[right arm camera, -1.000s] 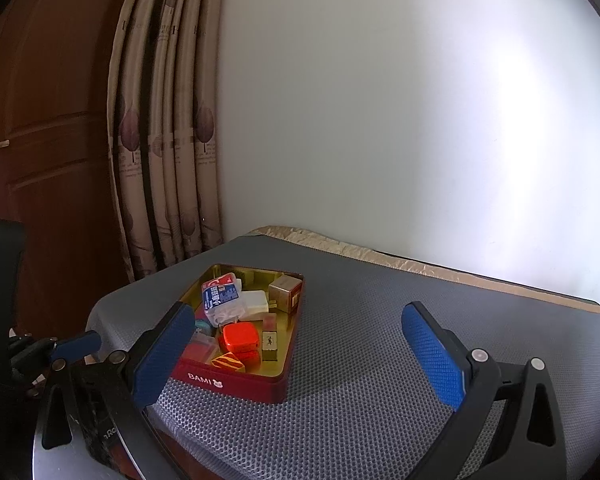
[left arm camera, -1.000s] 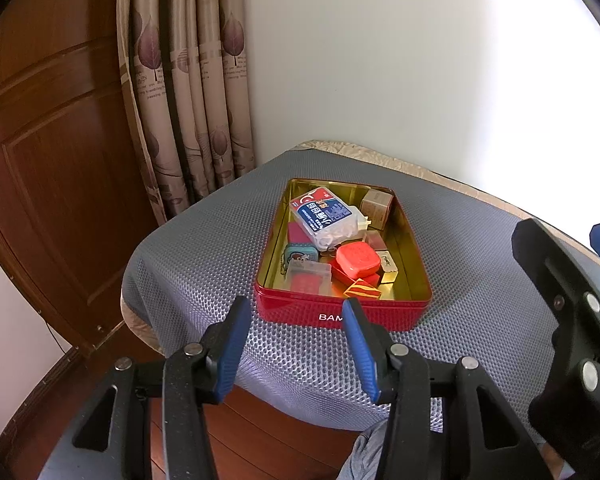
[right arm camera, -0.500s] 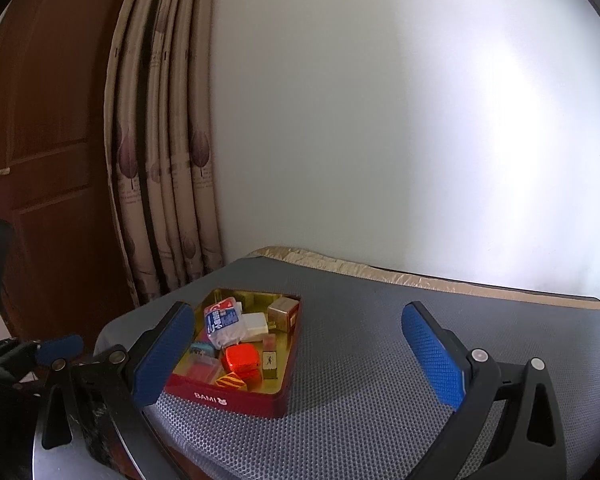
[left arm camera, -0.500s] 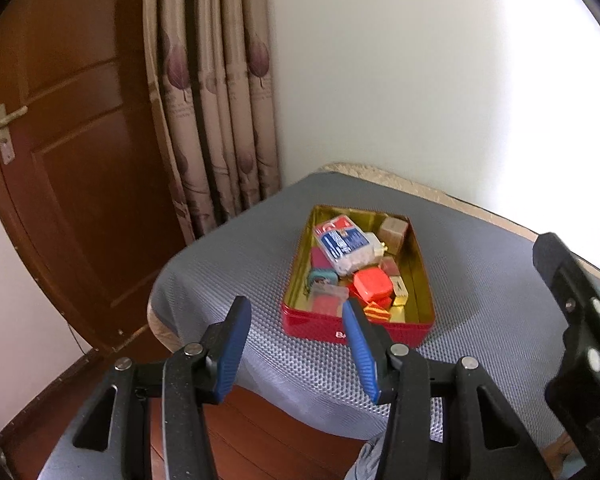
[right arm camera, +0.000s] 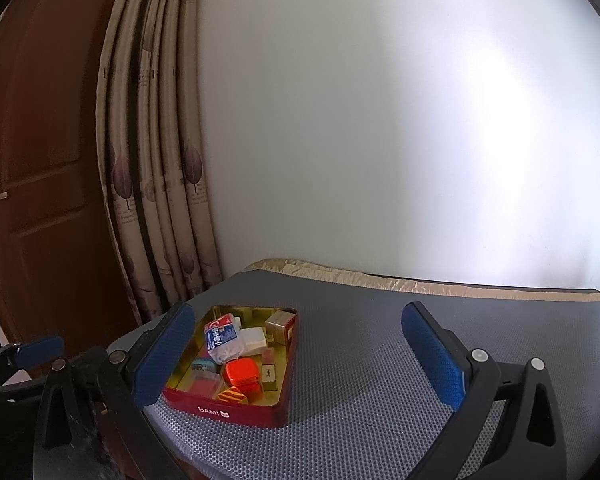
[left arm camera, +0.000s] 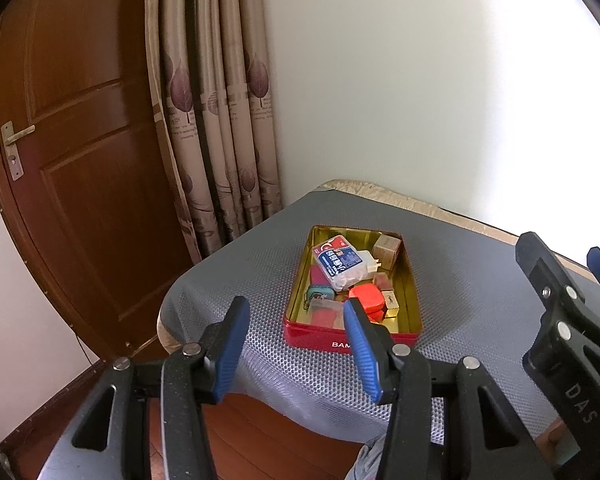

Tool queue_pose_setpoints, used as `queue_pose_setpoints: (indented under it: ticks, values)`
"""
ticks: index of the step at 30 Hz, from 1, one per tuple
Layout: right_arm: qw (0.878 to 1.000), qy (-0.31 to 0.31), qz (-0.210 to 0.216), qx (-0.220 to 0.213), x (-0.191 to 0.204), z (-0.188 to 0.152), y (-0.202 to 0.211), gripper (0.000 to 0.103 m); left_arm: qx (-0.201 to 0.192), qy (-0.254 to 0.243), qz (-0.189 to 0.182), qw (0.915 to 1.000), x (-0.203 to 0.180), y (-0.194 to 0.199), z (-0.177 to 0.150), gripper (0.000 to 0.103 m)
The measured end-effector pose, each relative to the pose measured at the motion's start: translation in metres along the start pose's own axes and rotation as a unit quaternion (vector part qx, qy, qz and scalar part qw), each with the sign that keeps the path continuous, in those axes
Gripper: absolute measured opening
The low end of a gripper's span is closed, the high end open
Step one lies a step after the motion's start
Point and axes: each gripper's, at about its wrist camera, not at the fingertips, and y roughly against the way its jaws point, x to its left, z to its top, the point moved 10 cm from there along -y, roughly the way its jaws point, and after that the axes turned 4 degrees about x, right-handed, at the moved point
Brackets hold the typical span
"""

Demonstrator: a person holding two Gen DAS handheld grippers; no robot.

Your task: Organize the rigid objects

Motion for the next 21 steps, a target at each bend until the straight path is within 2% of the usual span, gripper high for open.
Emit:
queue_pose_setpoints:
  ticks: [21]
  values:
    - [1.000, 0.010, 0.005, 0.021, 0.007, -0.006, -0.002, 0.102, 0.024, -0.002, -0.008, 0.9997, -0.003, -0.009, -0.005, 0.051]
